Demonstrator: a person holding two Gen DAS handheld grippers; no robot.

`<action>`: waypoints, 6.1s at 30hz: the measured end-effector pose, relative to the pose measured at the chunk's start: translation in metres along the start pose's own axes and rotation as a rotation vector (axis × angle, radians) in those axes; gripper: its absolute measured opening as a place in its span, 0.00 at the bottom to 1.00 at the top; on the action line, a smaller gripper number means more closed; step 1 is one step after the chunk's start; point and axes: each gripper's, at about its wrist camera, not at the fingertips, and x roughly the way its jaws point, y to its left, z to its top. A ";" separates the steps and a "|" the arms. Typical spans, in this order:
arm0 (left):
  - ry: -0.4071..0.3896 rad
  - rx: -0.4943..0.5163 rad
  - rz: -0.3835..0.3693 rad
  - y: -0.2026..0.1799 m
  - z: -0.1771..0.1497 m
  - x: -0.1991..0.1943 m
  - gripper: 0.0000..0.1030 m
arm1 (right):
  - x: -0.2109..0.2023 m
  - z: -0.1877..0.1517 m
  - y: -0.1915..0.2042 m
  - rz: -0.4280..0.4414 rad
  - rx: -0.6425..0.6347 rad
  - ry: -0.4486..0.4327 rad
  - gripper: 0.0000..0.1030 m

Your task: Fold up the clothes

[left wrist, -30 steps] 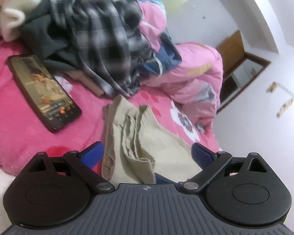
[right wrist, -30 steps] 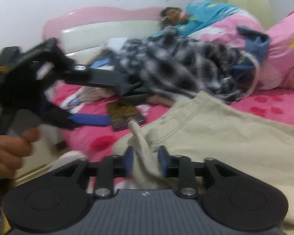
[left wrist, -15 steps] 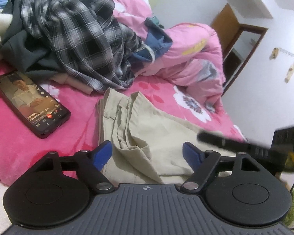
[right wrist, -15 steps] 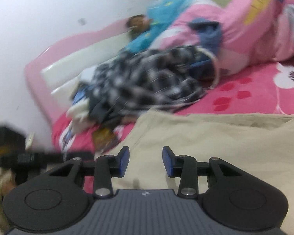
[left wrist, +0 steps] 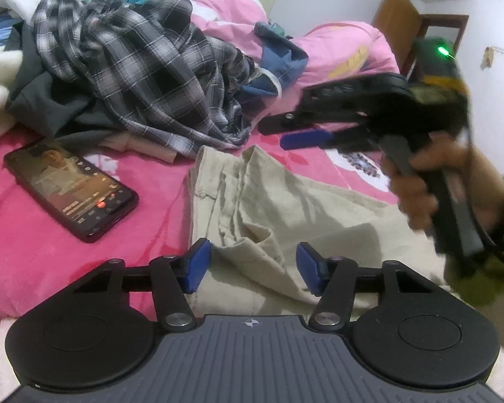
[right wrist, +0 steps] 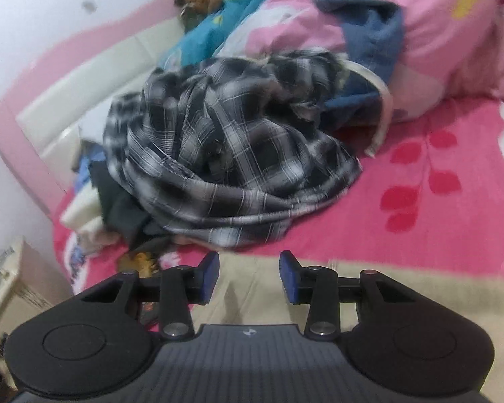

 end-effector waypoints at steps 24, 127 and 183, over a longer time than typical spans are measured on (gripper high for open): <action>0.028 -0.118 0.037 0.042 -0.011 -0.006 0.62 | -0.037 -0.131 0.080 0.045 -0.587 -0.021 0.37; 0.046 -0.062 0.047 0.034 0.000 0.031 0.75 | -0.110 -0.094 -0.061 -0.150 -0.042 -0.316 0.37; 0.339 0.246 -0.173 -0.250 0.058 0.244 0.80 | -0.271 -0.180 -0.264 -0.095 0.540 -0.320 0.25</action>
